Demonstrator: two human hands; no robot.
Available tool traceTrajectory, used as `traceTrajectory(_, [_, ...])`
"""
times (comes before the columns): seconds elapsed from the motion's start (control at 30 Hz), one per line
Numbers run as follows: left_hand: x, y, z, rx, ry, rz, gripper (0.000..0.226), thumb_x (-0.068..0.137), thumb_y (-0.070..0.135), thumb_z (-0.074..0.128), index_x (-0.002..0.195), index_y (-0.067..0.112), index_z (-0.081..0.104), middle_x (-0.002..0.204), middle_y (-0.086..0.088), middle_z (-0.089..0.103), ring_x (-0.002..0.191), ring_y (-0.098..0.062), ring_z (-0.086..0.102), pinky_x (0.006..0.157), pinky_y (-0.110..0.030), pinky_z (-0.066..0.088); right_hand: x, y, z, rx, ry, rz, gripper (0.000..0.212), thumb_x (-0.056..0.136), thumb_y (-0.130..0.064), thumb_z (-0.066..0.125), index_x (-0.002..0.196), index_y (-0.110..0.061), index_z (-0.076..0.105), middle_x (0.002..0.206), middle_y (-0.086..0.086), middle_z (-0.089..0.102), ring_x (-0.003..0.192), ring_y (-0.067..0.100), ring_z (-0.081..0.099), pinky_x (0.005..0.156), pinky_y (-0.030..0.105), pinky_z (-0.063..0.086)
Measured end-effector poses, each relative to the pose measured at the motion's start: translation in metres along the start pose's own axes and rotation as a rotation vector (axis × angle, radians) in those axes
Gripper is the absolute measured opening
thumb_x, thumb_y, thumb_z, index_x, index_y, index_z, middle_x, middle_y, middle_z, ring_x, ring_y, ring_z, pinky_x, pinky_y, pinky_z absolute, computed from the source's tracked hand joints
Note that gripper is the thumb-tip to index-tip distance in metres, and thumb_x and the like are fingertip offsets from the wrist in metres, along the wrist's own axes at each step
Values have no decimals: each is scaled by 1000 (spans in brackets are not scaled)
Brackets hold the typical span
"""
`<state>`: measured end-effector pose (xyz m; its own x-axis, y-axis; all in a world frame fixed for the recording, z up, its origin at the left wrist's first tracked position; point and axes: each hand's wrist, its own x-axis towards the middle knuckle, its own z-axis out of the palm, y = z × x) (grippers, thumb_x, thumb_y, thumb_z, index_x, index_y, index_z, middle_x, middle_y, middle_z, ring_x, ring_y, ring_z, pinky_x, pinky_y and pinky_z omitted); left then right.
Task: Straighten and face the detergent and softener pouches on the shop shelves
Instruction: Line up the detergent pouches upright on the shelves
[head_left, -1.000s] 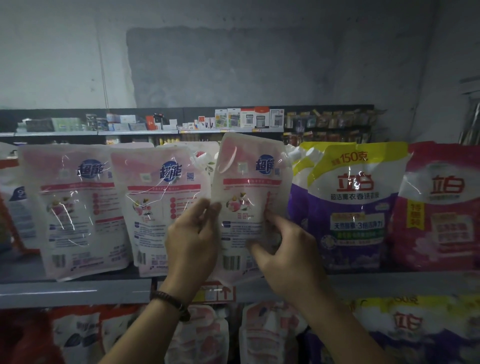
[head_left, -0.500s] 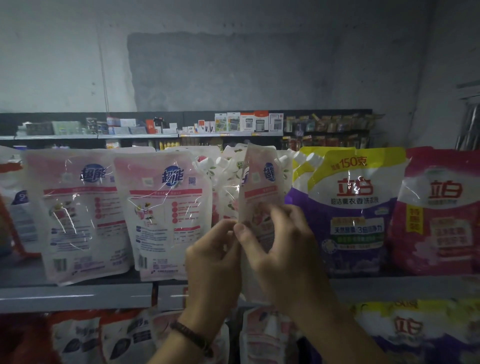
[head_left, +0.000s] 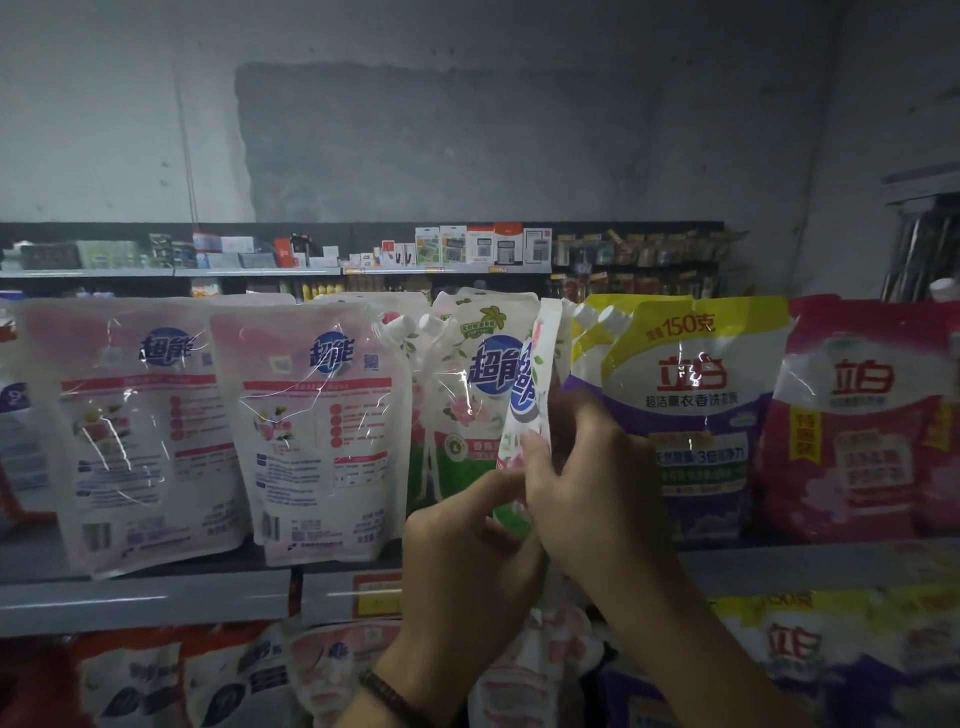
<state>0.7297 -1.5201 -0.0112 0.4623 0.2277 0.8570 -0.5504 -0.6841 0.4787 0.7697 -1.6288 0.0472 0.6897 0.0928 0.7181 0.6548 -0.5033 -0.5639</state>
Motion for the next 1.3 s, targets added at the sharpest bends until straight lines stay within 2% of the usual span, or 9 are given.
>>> traceTrajectory(0.13, [0,-7,-6,-20,6,-19,11,93,25,77,103,29,79,76,15,76,58,-8,73,52,-30,57,2,8,1,4,30,-9,25,104,-30,64,129,-27,63,98,-2,78,86,19,77,70,34,65])
traceTrajectory(0.27, [9,-18,-9,-42,48,-105,15,93,4,78,91,19,77,76,10,76,67,-8,75,58,-18,56,11,16,0,61,77,53,15,105,-25,65,117,-19,71,103,0,79,90,18,77,60,3,44])
traceTrajectory(0.33, [14,-28,-10,13,59,-121,17,90,2,81,92,19,75,83,12,76,78,-4,76,65,-19,60,17,20,-1,86,95,67,13,105,-23,66,114,-15,71,99,4,79,86,20,75,54,3,38])
traceTrajectory(0.43, [19,-42,-11,-12,12,-206,17,95,11,78,103,25,71,97,14,76,90,0,74,75,-23,64,23,23,-2,95,130,48,15,105,-21,66,112,-8,68,90,7,76,71,19,70,43,9,35])
traceTrajectory(0.67, [28,-57,-19,-322,-200,-513,53,89,43,70,139,36,57,140,7,65,126,-15,66,96,-42,64,26,27,5,244,241,-8,13,105,-20,66,114,-12,70,93,-1,77,72,7,70,54,9,47])
traceTrajectory(0.83, [31,-63,-25,-571,-299,-616,50,96,34,64,145,30,54,134,-2,72,119,-21,73,89,-36,64,35,32,6,318,244,-44,14,105,-21,65,112,-9,68,72,-12,62,51,-5,52,48,9,40])
traceTrajectory(0.9, [33,-64,-25,-606,-292,-648,45,98,30,64,143,22,59,132,-4,74,120,-24,73,95,-42,63,38,35,7,372,217,-36,12,105,-21,65,111,-10,67,67,-11,60,48,-3,54,46,11,39])
traceTrajectory(1.1, [34,-75,-22,-519,-38,-713,26,98,25,71,121,11,69,115,-9,79,111,-34,76,94,-60,62,55,48,14,414,154,-7,16,104,-21,66,117,-12,69,89,-5,76,73,10,73,66,43,64])
traceTrajectory(1.3, [36,-83,-25,-244,64,-564,9,97,20,76,95,24,68,97,-7,81,96,-28,79,84,-59,64,69,59,17,446,111,5,17,105,-22,65,118,-14,70,98,-9,77,89,3,76,76,43,67])
